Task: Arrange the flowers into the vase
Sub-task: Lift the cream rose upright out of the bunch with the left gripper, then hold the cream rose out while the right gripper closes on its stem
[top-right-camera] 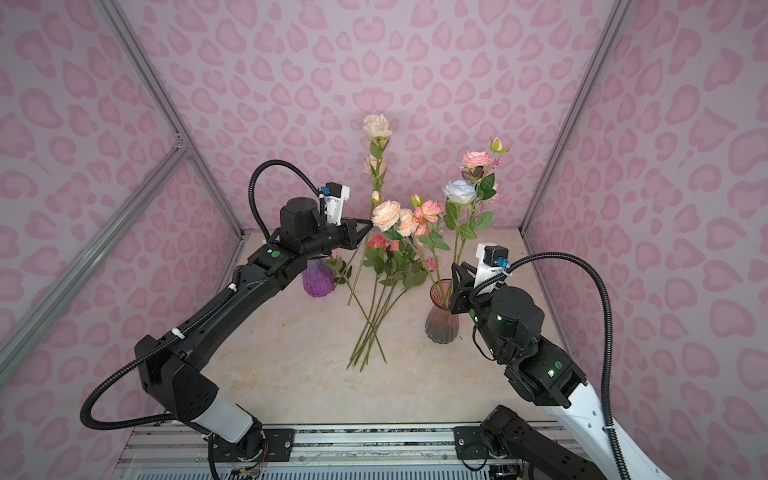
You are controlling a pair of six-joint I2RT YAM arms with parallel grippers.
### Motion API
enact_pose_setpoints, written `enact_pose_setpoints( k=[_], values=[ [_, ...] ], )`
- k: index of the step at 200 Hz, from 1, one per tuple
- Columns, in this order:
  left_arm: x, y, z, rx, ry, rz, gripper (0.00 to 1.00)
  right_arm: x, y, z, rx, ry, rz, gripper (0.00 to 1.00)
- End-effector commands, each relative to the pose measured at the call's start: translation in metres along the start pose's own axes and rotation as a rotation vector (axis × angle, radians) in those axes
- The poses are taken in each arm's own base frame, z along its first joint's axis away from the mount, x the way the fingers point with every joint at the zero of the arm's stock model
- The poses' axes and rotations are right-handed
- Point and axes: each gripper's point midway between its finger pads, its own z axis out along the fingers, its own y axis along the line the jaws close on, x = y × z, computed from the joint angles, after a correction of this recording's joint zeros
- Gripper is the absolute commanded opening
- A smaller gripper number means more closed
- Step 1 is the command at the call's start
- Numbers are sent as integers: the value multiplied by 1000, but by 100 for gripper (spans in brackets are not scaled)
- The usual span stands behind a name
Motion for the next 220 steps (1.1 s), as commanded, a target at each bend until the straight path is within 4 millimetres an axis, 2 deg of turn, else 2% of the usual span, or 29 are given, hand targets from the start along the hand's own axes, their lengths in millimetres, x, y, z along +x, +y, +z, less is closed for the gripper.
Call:
enact_pose_setpoints(
  k=[1,23,52,78,92,99,102,107,130,145,186,220],
  values=[
    [-19,-8,-13,4,-78,87,3,-7,2,-1,-8,-21,9,23],
    [-33,-11,-32,-26,-151,140,3,-8,5,1,-15,-18,6,23],
    [-53,-13,-68,-107,-261,211,3,-10,10,3,-34,-15,6,23],
    [-58,-8,-96,-184,-315,245,3,-10,12,4,-43,-12,6,24],
    [-55,-12,-108,-185,-334,255,3,-11,15,4,-61,-14,8,25],
    [-55,-21,-116,-168,-349,274,3,-12,18,4,-76,-13,12,26],
    [-43,-21,-112,-162,-326,284,3,-12,20,4,-85,-12,13,27],
    [-37,-26,-114,-158,-325,306,3,-13,23,4,-103,-12,15,28],
    [-11,-56,-125,-165,-335,431,3,-15,38,5,-179,2,21,35],
    [3,-67,-134,-156,-346,462,3,-19,50,1,-240,7,29,42],
    [19,-76,-165,-101,-402,460,3,-24,69,-4,-337,1,55,52],
    [29,-91,-165,-18,-380,460,3,-32,105,-7,-494,5,84,58]
  ],
)
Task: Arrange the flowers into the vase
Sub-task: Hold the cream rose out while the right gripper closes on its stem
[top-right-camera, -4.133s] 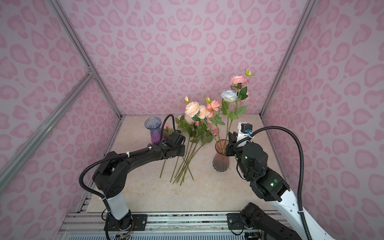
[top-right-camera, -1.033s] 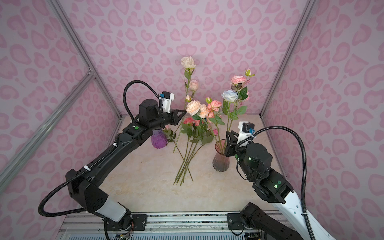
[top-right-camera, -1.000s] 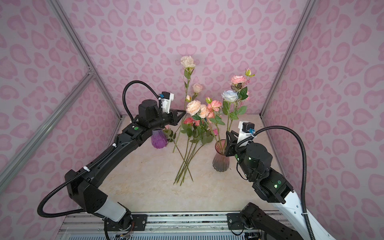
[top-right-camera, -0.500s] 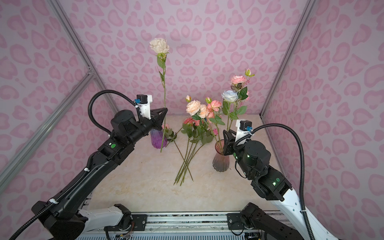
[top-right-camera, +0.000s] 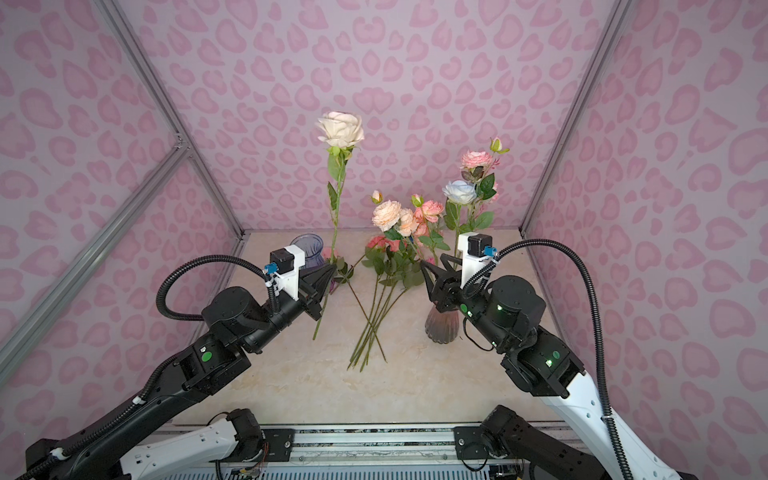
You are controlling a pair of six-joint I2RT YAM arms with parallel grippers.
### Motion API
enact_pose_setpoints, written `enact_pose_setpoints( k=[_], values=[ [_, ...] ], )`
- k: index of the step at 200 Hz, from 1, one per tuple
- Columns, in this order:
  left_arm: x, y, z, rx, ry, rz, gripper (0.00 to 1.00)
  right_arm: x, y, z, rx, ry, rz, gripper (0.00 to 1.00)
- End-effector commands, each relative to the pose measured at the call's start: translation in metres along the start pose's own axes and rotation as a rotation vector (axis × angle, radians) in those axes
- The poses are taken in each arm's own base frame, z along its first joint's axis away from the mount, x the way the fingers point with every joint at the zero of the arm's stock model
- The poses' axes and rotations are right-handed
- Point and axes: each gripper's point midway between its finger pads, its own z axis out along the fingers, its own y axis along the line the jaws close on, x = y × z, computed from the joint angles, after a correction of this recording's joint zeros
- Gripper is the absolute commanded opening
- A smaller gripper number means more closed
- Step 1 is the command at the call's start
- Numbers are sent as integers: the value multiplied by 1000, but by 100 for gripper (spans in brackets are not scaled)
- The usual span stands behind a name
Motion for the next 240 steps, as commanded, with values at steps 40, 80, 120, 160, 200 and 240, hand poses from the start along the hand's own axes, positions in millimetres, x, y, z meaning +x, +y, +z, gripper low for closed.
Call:
enact_pose_setpoints(
  k=[40,80,120,160,200,240],
  values=[
    [-5,-35,7,148,-31,-30,3,-28,83,22,-329,-52,47,62],
    [-3,-48,11,200,-23,-59,3,-26,106,45,-397,-17,84,62],
    [-4,-51,13,213,-27,-54,3,-14,116,61,-435,12,127,54],
    [1,-54,17,226,-8,-47,3,-5,118,73,-429,44,146,29],
    [8,-56,19,232,12,-39,3,-4,118,74,-428,46,160,16],
    [11,-55,20,226,24,-35,5,-4,115,74,-410,39,160,7]
  ],
)
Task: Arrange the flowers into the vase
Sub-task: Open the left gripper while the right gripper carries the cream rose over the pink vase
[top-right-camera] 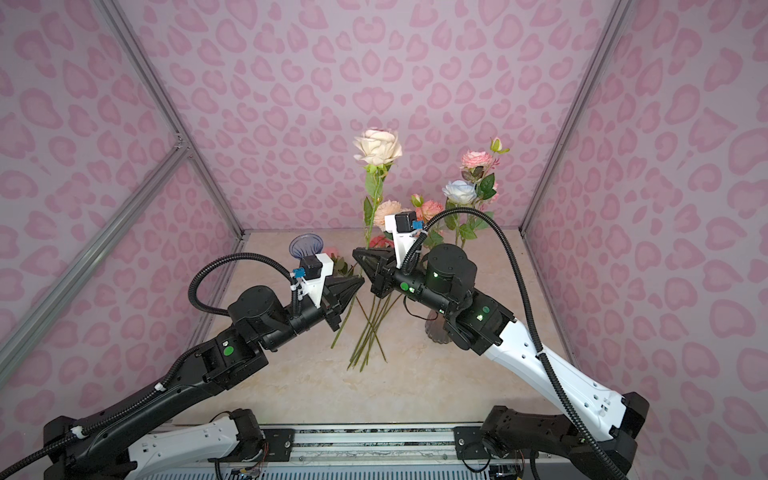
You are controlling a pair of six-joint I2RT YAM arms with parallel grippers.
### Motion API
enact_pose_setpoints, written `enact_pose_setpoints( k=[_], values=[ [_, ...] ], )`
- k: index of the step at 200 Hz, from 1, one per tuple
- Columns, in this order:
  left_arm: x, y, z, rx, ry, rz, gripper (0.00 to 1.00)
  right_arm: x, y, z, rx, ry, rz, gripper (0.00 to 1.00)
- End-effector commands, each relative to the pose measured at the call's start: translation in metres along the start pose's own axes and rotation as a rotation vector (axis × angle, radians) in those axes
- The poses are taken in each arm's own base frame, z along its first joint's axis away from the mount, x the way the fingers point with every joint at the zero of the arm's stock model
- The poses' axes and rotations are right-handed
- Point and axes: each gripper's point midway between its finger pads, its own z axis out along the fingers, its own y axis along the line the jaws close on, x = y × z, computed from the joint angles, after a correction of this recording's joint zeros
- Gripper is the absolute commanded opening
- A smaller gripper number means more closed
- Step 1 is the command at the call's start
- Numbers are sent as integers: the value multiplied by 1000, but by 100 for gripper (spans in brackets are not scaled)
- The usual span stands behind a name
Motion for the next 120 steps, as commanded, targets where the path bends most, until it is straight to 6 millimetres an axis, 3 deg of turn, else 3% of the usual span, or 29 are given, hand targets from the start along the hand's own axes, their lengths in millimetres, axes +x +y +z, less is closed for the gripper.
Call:
enact_pose_setpoints(
  k=[1,10,31,55,81,120],
  values=[
    [-10,-1,0,3,-32,14,5,-10,4,-2,-10,-45,-4,7],
    [-10,0,1,-4,-29,13,13,-11,4,-2,-6,-48,-9,6],
    [-10,7,-1,-41,-22,4,44,-12,1,-7,32,-39,-43,5],
    [-9,19,-14,-109,-39,-9,59,-22,-8,-28,134,-40,-128,5],
    [-5,33,-32,-191,-73,-26,64,-38,-32,-68,338,-43,-252,4],
    [9,51,-49,-294,-76,-52,65,-77,-64,-133,657,-113,-407,4]
  ],
)
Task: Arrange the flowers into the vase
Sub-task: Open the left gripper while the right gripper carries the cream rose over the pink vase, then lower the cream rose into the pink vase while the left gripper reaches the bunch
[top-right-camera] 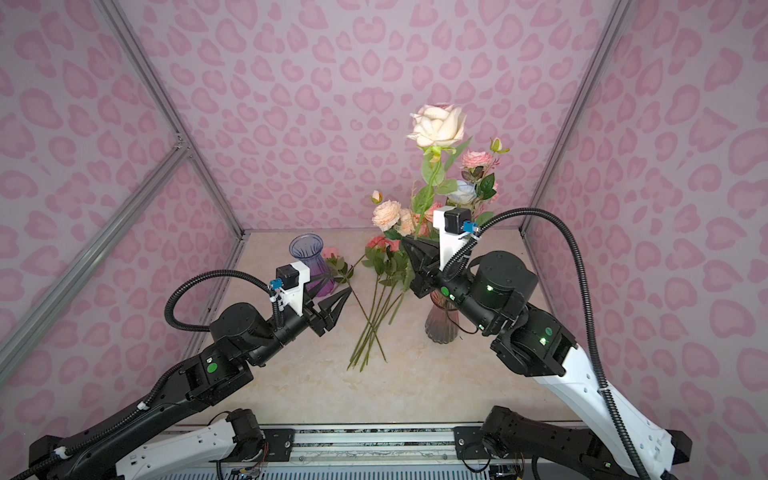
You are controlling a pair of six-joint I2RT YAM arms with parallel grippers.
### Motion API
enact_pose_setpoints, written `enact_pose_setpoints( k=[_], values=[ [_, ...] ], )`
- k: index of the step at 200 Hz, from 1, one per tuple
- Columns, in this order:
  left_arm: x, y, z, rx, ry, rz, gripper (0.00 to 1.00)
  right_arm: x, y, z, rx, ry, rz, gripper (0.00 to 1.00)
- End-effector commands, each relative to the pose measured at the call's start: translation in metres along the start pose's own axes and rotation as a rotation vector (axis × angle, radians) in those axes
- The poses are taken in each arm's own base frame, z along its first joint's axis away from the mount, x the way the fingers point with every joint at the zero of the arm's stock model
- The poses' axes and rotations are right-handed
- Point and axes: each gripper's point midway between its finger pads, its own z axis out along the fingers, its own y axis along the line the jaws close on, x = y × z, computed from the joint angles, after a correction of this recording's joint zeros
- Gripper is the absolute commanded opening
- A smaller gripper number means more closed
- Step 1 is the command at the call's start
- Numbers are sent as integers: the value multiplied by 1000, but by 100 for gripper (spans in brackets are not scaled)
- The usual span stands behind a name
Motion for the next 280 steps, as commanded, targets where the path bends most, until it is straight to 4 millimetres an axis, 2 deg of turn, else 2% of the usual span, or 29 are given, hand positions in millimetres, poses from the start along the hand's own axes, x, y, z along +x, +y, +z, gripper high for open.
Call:
enact_pose_setpoints(
  k=[1,17,46,83,119,140,157,181,208,234,246,280],
  values=[
    [-2,18,-6,-95,-32,-22,65,-3,-51,-19,271,23,-168,4],
    [5,22,-7,-115,-23,-36,65,-9,-74,-25,396,13,-219,4],
    [16,35,-6,-188,-3,-48,65,-7,-103,-17,509,17,-249,4],
    [31,42,2,-234,51,-33,66,17,-127,3,552,70,-249,3],
    [49,50,11,-269,96,-43,66,43,-137,3,560,78,-210,4],
    [64,56,19,-294,138,-54,66,63,-145,0,576,116,-182,11],
    [85,63,27,-316,192,-76,65,82,-147,0,571,147,-162,20],
    [122,73,36,-357,287,-108,66,101,-149,0,567,182,-141,26],
    [155,78,49,-369,374,-128,64,103,-148,-1,560,185,-128,31],
    [182,76,64,-364,463,-112,62,97,-148,-6,567,167,-123,42],
    [194,73,72,-351,500,-113,61,92,-147,-8,565,157,-120,43],
    [227,62,92,-292,611,-97,49,82,-143,-19,554,130,-97,45]
  ],
)
